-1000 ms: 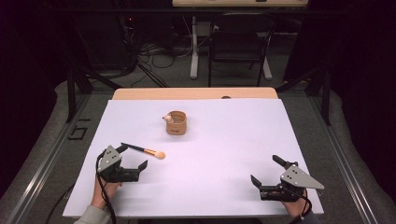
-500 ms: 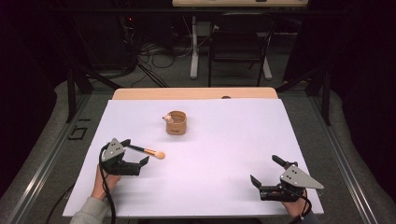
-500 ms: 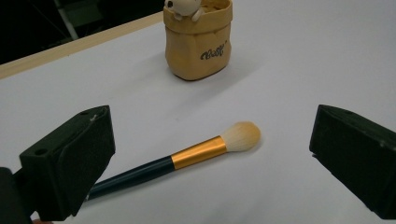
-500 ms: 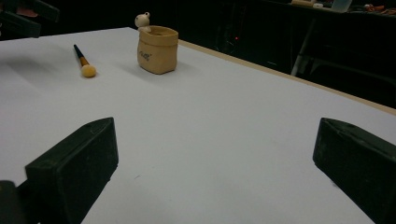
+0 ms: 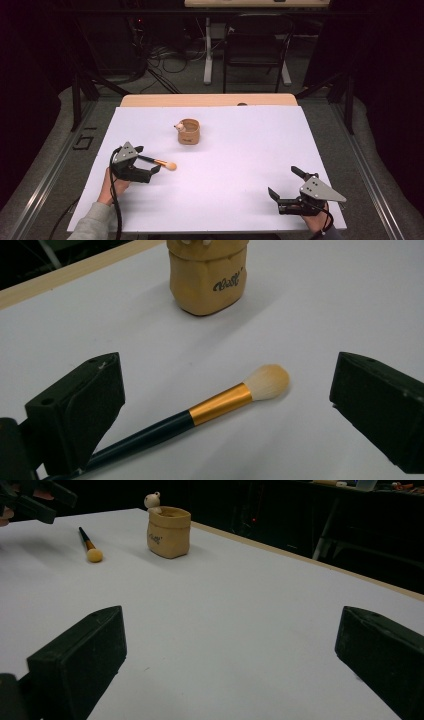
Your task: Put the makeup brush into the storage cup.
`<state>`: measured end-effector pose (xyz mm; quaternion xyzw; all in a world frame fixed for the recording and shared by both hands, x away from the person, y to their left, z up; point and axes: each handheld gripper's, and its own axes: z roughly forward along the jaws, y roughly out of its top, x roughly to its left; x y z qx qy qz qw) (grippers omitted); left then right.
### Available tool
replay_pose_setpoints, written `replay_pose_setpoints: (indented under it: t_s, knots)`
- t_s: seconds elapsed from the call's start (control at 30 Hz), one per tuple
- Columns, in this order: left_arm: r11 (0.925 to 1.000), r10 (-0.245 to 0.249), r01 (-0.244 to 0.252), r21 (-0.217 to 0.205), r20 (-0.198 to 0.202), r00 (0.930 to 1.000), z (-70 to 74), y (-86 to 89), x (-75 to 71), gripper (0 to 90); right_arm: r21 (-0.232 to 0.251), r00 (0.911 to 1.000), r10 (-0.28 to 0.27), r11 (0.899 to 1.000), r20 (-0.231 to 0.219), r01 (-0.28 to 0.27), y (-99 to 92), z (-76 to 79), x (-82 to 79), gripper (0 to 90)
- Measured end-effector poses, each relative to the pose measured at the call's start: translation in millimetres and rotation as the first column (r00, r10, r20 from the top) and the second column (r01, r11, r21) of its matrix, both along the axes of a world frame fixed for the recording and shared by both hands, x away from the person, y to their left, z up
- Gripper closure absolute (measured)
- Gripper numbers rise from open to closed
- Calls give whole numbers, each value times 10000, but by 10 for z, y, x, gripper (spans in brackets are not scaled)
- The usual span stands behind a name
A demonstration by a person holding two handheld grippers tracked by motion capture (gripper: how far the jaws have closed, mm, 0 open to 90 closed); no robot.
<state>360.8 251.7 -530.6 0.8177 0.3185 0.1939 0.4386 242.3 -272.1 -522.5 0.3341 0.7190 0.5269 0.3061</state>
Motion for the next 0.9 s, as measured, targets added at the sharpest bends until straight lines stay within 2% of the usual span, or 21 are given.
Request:
replay_pose_setpoints:
  t_s: [0.13, 0.23, 0.33, 0.53, 0.7, 0.77, 0.83, 0.9]
  knots:
    - [9990, -311, 324, 299, -422, 9986, -15, -28, 107, 10, 7, 10000, 4, 10000, 16, -4, -3, -2, -1, 0]
    - [9961, -523, 561, 675, -568, 9970, -27, -49, 172, 6, 45, 10000, -17, 10000, 19, 17, -7, 1, -3, 0]
    - [9928, -874, 923, 766, -654, 9940, -11, -51, 228, 7, 48, 10000, 9, 10000, 43, -9, -3, -3, 3, 0]
    - [9777, -1517, 1624, 1331, -869, 9846, 73, -53, 340, 4, -8, 9999, 121, 9999, 21, -121, 4, -1, -2, 0]
    - [9538, -1928, 2142, 2108, -1177, 9742, 103, -109, 397, 4, 35, 9999, 114, 9999, -2, -114, 1, -5, 2, 0]
    - [9412, -2131, 2386, 2392, -1278, 9686, 117, -124, 421, 9, 30, 9999, 114, 9999, 21, -114, 0, -5, 3, 0]
    - [9228, -2510, 2790, 2656, -1351, 9585, 135, -133, 437, 22, 36, 9999, 118, 9999, 2, -118, 1, -6, 3, 0]
    - [8987, -2891, 3224, 2973, -1513, 9453, 140, -149, 446, 30, 26, 9999, 143, 9999, 6, -143, 0, -7, 5, 0]
